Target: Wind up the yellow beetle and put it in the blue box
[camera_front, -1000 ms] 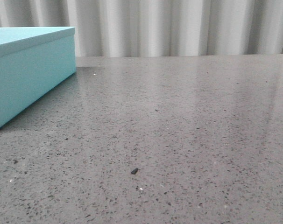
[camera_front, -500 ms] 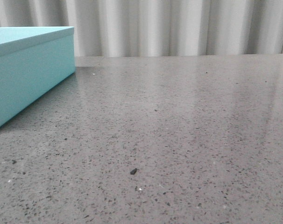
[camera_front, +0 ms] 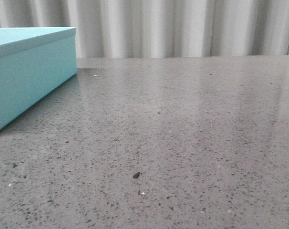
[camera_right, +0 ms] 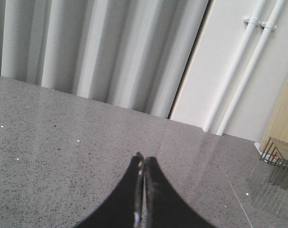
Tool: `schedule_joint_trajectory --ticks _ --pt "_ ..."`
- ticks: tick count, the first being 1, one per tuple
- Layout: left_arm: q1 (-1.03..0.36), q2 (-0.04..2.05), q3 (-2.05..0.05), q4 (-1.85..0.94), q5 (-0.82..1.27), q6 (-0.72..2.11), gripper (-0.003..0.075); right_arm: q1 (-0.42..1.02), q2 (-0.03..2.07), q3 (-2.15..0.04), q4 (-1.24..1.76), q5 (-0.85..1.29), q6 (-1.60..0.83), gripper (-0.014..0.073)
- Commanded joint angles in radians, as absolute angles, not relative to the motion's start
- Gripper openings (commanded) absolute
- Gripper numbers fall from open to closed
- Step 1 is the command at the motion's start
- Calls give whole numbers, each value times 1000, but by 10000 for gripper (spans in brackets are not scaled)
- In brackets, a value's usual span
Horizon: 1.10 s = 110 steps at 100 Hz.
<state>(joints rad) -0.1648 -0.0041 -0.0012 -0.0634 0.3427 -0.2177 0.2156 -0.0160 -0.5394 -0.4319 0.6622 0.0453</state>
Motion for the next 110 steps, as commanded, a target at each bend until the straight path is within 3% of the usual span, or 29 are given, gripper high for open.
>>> schedule_joint_trajectory --ticks 1,63,92,110 --pt "-171 -36 24 -67 314 -226 -21 215 -25 -562 -458 597 45 -54" --pt "-171 -36 24 -67 314 -226 -21 215 -25 -477 -489 650 45 -54" --pt "-171 -36 24 -67 314 -226 -21 215 -25 -305 -387 398 148 -54" --pt "-171 -36 24 -67 314 -226 -21 210 -22 -158 -297 348 192 -54"
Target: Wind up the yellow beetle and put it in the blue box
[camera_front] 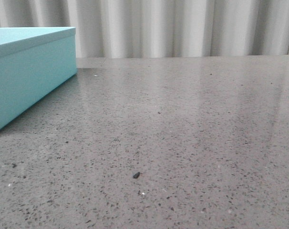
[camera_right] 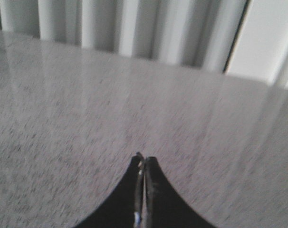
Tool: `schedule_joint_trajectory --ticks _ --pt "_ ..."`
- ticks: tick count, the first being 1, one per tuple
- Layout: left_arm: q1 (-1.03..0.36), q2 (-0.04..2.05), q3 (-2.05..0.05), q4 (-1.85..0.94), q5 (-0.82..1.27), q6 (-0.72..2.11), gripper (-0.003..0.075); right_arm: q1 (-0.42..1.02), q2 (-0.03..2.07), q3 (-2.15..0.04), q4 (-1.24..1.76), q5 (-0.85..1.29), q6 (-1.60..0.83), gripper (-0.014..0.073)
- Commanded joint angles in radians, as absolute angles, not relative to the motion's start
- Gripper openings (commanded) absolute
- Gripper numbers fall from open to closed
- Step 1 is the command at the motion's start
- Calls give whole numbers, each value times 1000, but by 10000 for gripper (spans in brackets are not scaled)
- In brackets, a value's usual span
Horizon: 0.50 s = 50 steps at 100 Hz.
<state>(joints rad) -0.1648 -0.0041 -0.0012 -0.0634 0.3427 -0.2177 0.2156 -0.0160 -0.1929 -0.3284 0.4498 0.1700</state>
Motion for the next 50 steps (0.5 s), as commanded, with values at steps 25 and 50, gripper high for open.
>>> schedule_joint_trajectory --ticks 25,50 --pt "-171 -36 24 -67 314 -226 -21 130 -22 -11 -208 221 192 -54" --pt "-171 -36 24 -67 314 -226 -21 105 -22 34 -208 252 192 -54"
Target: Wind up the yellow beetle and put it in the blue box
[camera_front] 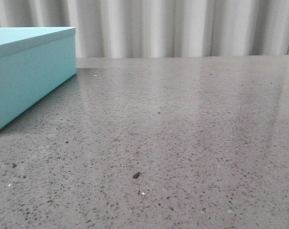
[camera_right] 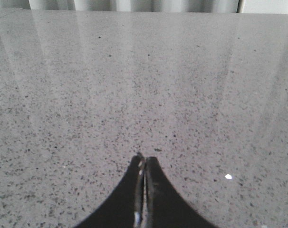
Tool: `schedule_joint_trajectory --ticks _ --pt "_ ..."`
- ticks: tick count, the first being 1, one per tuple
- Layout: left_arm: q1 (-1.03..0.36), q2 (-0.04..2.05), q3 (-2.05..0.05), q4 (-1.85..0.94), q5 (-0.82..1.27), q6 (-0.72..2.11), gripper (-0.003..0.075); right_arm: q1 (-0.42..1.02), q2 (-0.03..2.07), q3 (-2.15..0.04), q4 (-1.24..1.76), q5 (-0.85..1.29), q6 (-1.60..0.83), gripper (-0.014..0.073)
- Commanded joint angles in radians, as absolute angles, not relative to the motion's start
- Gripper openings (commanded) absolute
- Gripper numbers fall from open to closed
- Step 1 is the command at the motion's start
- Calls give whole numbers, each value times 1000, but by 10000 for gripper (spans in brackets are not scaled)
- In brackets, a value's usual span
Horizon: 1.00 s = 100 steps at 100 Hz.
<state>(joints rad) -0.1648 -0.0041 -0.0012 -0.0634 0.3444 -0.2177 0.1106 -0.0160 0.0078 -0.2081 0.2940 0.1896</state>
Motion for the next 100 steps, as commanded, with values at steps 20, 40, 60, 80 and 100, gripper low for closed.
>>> schedule_joint_trajectory --ticks 20,40,60,80,100 --pt "-171 -36 24 -67 314 -226 -21 105 -24 34 -211 307 190 -54" --pt "-171 -36 24 -67 314 -226 -21 105 -29 34 -211 297 190 -54" --pt "-171 -36 24 -67 314 -226 -21 105 -29 34 -211 297 190 -54" --pt "-171 -36 24 -67 314 -226 -21 105 -29 34 -211 297 190 -54" --pt "-171 -36 24 -67 314 -226 -21 105 -29 34 -211 297 190 -54"
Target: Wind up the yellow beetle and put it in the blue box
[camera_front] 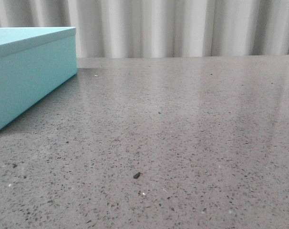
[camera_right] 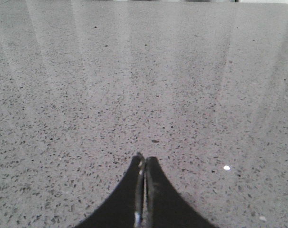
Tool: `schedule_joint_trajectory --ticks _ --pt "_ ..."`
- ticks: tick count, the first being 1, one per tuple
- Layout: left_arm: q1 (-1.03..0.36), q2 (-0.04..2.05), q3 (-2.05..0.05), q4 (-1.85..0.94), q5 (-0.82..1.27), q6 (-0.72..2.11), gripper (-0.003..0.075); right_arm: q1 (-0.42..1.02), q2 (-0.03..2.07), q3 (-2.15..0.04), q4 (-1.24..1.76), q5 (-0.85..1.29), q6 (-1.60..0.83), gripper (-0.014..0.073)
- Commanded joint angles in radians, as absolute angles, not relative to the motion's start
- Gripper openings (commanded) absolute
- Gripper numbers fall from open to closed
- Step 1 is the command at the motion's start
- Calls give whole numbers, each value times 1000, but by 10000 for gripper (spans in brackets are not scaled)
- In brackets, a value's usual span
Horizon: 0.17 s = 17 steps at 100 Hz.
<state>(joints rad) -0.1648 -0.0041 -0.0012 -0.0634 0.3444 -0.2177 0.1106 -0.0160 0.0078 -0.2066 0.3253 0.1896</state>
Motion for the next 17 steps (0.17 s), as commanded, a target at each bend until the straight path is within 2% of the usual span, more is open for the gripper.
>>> schedule_joint_trajectory --ticks 1,17 --pt "-171 -36 24 -67 314 -226 -21 105 -29 34 -211 297 190 -54" --pt "-171 -36 24 -67 314 -226 -21 105 -29 34 -211 297 190 -54"
